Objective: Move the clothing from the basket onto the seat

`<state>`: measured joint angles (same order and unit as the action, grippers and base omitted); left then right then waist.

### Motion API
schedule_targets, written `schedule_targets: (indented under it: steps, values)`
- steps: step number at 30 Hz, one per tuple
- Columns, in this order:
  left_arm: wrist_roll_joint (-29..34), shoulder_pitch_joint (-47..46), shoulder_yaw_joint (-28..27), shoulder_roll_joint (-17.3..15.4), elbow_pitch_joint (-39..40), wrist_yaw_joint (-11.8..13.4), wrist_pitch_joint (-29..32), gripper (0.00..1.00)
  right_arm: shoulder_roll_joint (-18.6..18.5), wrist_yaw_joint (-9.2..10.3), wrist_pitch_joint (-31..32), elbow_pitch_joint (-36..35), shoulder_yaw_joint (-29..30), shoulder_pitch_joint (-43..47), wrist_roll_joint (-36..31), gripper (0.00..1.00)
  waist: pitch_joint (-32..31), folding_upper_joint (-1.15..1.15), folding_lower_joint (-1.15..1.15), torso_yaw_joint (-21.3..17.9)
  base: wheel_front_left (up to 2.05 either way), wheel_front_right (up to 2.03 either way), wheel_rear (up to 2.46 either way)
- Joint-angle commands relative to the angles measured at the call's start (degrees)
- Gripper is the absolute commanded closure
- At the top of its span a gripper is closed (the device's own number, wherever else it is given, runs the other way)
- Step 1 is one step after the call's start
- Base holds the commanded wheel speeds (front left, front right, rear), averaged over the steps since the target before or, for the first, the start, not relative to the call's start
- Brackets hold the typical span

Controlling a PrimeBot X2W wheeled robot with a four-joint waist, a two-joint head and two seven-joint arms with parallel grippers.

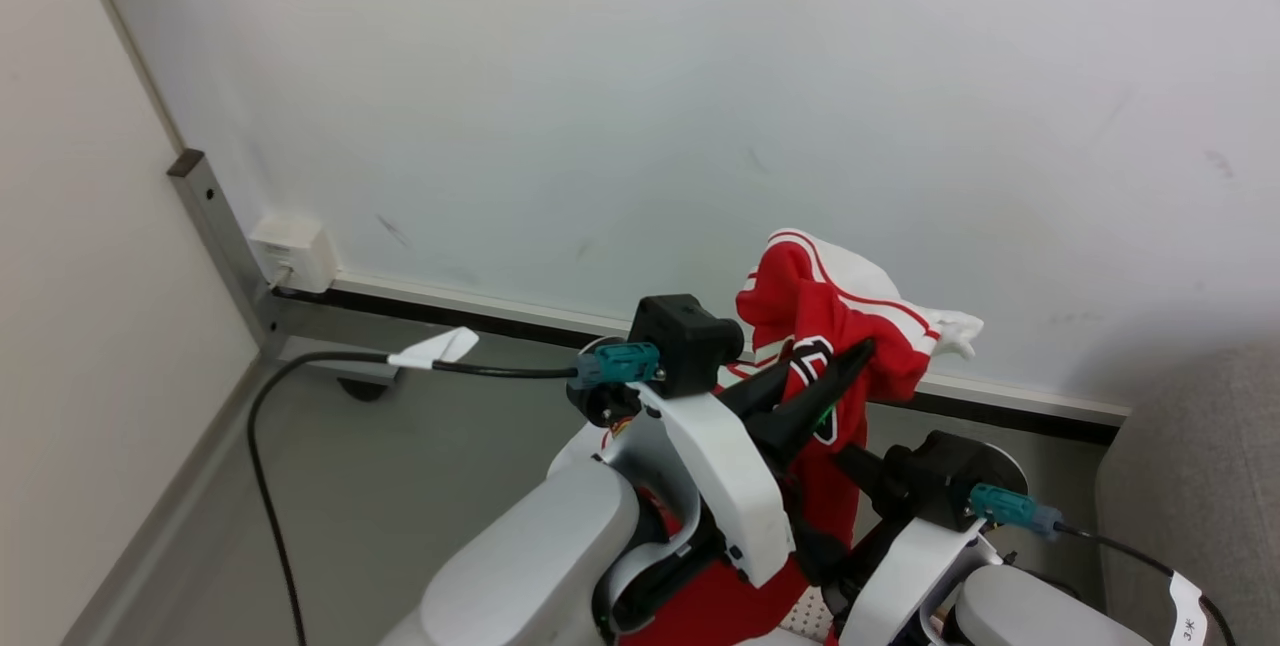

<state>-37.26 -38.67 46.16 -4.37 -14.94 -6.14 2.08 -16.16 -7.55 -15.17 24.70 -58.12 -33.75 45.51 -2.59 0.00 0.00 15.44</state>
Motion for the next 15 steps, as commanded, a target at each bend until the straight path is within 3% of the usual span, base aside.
schedule_targets:
  steps: [1, 7, 8, 9, 10, 15]
  values:
    - [-0.81, 0.27, 0.4, 0.31, 0.39, -0.34, 0.21, 1.0, 0.35, 0.12, 0.03, 0.73, 0.67, -0.78, 0.33, 0.0, -0.27, 0.0, 0.0, 0.97, 0.0, 0.0, 0.0]
    - [-1.94, 0.34, 0.75, 0.49, 0.57, -0.42, 0.6, 1.0, 1.5, 0.12, 0.04, 2.6, 1.2, -0.24, 0.82, 0.0, -0.57, 0.0, 0.0, 1.8, 0.0, 0.0, 0.0]
    - [-1.92, 0.35, 0.8, 0.52, 0.64, -0.43, 0.62, 1.0, 1.69, 0.12, 0.04, 2.92, 1.23, -0.27, 0.94, 0.2, -0.61, 0.0, 0.0, 1.9, 0.0, 0.0, 0.0]
    - [-2.09, 0.32, 0.83, 0.54, 0.7, -0.4, 0.68, 1.0, 1.84, 0.12, 0.04, 3.22, 1.44, -0.32, 1.03, 0.64, -0.66, 0.0, 0.0, 1.97, 0.0, 0.0, 0.0]
    - [-2.16, 0.26, 0.85, 0.53, 0.75, -0.34, 0.67, 1.0, 1.99, 0.12, 0.04, 3.48, 1.72, -0.33, 1.02, 0.98, -0.69, 0.0, 0.0, 2.02, 0.0, 0.0, 0.0]
    - [-2.48, 0.41, -0.2, -0.52, 0.04, 0.66, 0.14, 1.0, 1.78, 0.12, 0.03, 3.1, 3.87, 1.26, 0.99, 1.0, -0.61, 0.0, 0.0, 1.88, 0.0, 0.0, 0.0]
